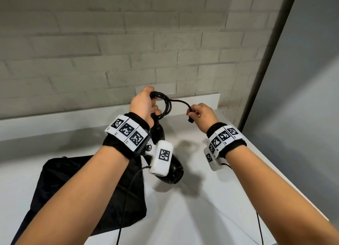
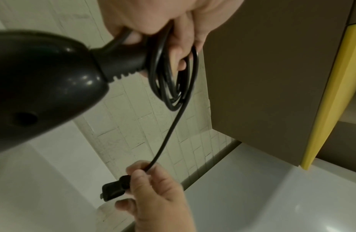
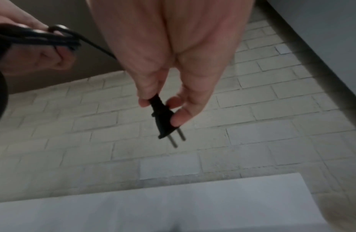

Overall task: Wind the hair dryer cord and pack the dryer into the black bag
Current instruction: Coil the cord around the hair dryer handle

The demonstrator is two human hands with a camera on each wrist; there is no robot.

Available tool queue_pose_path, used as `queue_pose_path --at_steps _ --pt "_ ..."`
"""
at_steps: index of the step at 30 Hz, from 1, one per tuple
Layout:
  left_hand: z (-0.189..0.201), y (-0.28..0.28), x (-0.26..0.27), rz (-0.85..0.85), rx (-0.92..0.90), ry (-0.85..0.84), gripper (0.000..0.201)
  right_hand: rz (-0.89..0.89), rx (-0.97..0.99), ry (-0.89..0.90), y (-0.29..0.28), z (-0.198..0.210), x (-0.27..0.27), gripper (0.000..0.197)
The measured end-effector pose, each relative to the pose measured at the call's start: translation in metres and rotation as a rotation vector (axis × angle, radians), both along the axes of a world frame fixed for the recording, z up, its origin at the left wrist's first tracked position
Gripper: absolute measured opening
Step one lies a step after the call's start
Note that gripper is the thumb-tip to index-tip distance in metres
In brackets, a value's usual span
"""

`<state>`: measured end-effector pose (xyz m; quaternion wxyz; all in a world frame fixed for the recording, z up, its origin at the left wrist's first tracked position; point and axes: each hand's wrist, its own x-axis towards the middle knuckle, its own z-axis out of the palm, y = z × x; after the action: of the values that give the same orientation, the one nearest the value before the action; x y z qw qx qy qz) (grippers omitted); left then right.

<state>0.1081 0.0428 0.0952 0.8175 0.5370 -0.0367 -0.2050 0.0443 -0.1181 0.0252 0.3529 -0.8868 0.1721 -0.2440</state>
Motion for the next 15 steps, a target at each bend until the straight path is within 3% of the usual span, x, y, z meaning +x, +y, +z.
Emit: queue_pose_path --at_steps 4,7,11,15 --pt "-0.007 -0.004 0.005 0.021 0.007 -0.004 0.028 -0.023 0.174 -0.341 0.013 0.021 0.000 0.015" --pt "-0.013 -0.009 0.005 0.025 0.046 -0.012 0.029 0.148 0.402 -0.515 0.031 0.037 -0.001 0.028" --pt "-0.013 -0.010 0.005 0.026 0.060 -0.048 0.029 0.190 0.411 -0.665 0.046 0.039 -0.004 0.017" --pt "-0.009 -0.009 0.005 0.034 0.069 -0.089 0.029 0.170 0.423 -0.729 0.052 0.035 -0.005 0.022"
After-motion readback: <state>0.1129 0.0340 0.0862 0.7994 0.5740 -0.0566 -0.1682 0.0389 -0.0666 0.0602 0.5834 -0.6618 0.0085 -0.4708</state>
